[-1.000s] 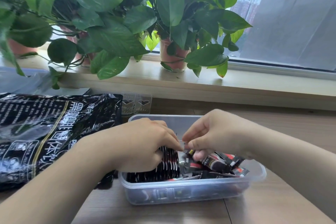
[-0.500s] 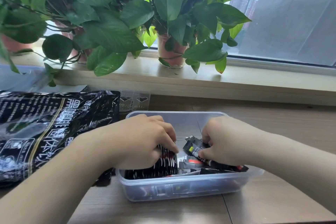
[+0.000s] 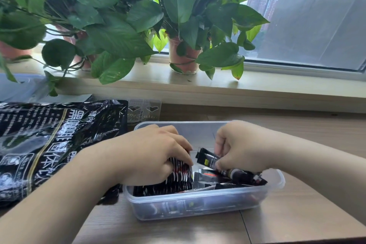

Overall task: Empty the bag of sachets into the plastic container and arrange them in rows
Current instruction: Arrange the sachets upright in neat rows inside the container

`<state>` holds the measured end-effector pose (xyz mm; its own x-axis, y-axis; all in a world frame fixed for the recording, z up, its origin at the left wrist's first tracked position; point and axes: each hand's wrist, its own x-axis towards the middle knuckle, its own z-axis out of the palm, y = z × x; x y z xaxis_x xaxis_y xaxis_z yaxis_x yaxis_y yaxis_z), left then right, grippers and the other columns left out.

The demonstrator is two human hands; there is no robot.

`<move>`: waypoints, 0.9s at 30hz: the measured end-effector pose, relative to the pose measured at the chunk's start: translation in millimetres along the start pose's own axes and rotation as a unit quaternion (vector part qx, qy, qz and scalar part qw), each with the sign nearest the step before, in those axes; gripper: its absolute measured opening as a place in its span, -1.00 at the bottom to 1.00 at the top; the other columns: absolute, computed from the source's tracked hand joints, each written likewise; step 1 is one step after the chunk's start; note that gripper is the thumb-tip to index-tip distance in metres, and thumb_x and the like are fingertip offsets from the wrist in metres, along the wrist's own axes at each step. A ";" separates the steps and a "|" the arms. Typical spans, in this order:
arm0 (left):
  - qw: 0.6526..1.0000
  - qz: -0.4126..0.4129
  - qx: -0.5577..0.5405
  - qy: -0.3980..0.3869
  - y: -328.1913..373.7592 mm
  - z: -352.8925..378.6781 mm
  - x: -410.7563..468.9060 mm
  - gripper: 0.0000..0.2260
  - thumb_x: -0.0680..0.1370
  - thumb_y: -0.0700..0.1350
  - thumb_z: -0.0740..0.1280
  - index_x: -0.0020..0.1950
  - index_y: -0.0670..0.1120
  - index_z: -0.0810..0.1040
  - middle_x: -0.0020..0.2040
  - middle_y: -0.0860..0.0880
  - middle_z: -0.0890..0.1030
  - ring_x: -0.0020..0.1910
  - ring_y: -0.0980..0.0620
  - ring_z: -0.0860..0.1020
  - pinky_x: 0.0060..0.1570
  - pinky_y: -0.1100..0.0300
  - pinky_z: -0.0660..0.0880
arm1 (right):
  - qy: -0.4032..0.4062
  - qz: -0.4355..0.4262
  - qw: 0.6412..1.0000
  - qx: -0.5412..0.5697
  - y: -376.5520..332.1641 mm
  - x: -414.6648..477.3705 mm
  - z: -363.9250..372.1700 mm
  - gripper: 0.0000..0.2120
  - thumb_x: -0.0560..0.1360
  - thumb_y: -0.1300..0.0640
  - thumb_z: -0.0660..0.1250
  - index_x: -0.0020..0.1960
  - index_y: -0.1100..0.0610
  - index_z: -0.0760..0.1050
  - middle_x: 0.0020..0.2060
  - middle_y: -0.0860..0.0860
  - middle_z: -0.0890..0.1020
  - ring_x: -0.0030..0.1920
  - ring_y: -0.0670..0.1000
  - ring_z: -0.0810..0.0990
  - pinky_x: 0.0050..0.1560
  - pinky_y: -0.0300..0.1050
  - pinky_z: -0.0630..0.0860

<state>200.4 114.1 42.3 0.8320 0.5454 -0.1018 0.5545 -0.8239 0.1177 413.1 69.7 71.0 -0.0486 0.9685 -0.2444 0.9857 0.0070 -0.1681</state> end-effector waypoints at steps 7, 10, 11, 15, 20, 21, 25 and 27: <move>1.000 0.006 0.001 0.002 1.7 -1.3 0.1 -0.45 0.42 -0.13 0.18 0.35 0.30 0.52 0.38 0.30 0.41 0.35 0.24 0.27 0.40 0.10 0.25 | 0.182 -0.022 0.981 0.061 -5.4 -3.6 -17.8 -0.88 0.36 0.01 0.48 -0.20 -0.04 0.53 -0.25 -0.12 0.64 -0.20 -0.08 0.60 -0.30 -0.22 0.46; 1.000 0.003 -0.001 0.003 2.4 -2.1 -0.5 -0.44 0.43 -0.14 0.19 0.36 0.32 0.51 0.37 0.29 0.40 0.35 0.23 0.27 0.40 0.10 0.25 | 0.086 0.013 0.988 0.126 -14.3 1.1 -17.6 -0.88 0.34 0.06 0.51 -0.21 0.09 0.63 -0.29 0.03 0.73 -0.41 -0.04 0.61 -0.33 -0.22 0.53; 1.000 0.002 -0.001 0.003 2.8 -2.3 -0.8 -0.44 0.44 -0.14 0.18 0.36 0.32 0.50 0.36 0.29 0.39 0.35 0.23 0.27 0.40 0.09 0.25 | 0.041 0.029 0.990 0.132 -17.3 4.0 -13.6 -0.85 0.35 0.07 0.51 -0.16 0.14 0.66 -0.30 0.06 0.74 -0.46 -0.02 0.57 -0.33 -0.20 0.51; 1.000 0.005 -0.010 0.013 4.0 -3.1 -2.2 -0.45 0.45 -0.16 0.19 0.34 0.33 0.52 0.34 0.26 0.41 0.34 0.21 0.28 0.40 0.09 0.25 | 0.009 0.064 0.991 0.120 -21.4 18.0 10.1 -0.77 0.35 0.09 0.51 -0.08 0.22 0.67 -0.39 -0.03 0.65 -0.45 -0.03 0.52 -0.31 -0.23 0.47; 0.998 0.018 -0.034 0.042 2.8 -1.5 -2.3 -0.49 0.44 -0.15 0.21 0.30 0.25 0.58 0.27 0.26 0.48 0.29 0.23 0.34 0.36 0.13 0.28 | 0.078 0.035 0.982 0.167 -18.8 23.3 29.0 -0.78 0.32 0.04 0.59 -0.26 0.05 0.55 -0.40 -0.05 0.67 -0.47 -0.07 0.61 -0.42 -0.29 0.45; 0.997 0.019 -0.050 0.054 2.2 -1.2 -2.4 -0.50 0.42 -0.14 0.19 0.27 0.23 0.61 0.23 0.25 0.53 0.27 0.23 0.37 0.35 0.15 0.31 | 0.089 0.024 0.981 0.173 -19.2 23.9 32.0 -0.76 0.30 0.03 0.60 -0.27 0.05 0.55 -0.39 -0.06 0.66 -0.45 -0.09 0.59 -0.40 -0.27 0.45; 0.991 0.018 -0.090 0.095 -0.4 1.8 -4.7 -0.57 0.38 -0.08 0.16 0.12 0.16 0.69 0.10 0.21 0.62 0.15 0.25 0.46 0.25 0.17 0.40 | 0.098 -0.007 0.977 0.191 -20.9 22.7 34.9 -0.76 0.34 -0.03 0.59 -0.29 0.06 0.57 -0.45 -0.03 0.66 -0.46 -0.14 0.58 -0.48 -0.33 0.42; 0.992 0.014 -0.079 0.102 -0.2 3.4 -5.6 -0.62 0.41 -0.04 0.19 0.09 0.17 0.71 0.10 0.22 0.61 0.11 0.25 0.46 0.21 0.18 0.42 | 0.067 -0.012 0.971 0.230 -20.2 19.5 29.2 -0.77 0.39 -0.05 0.56 -0.25 0.07 0.60 -0.43 0.00 0.71 -0.45 -0.15 0.66 -0.48 -0.37 0.48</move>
<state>195.6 110.8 39.4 0.8246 0.5561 0.1042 0.5143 -0.8134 0.2717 387.5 81.2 41.7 -0.0190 0.9932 -0.1149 0.8074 -0.0525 -0.5876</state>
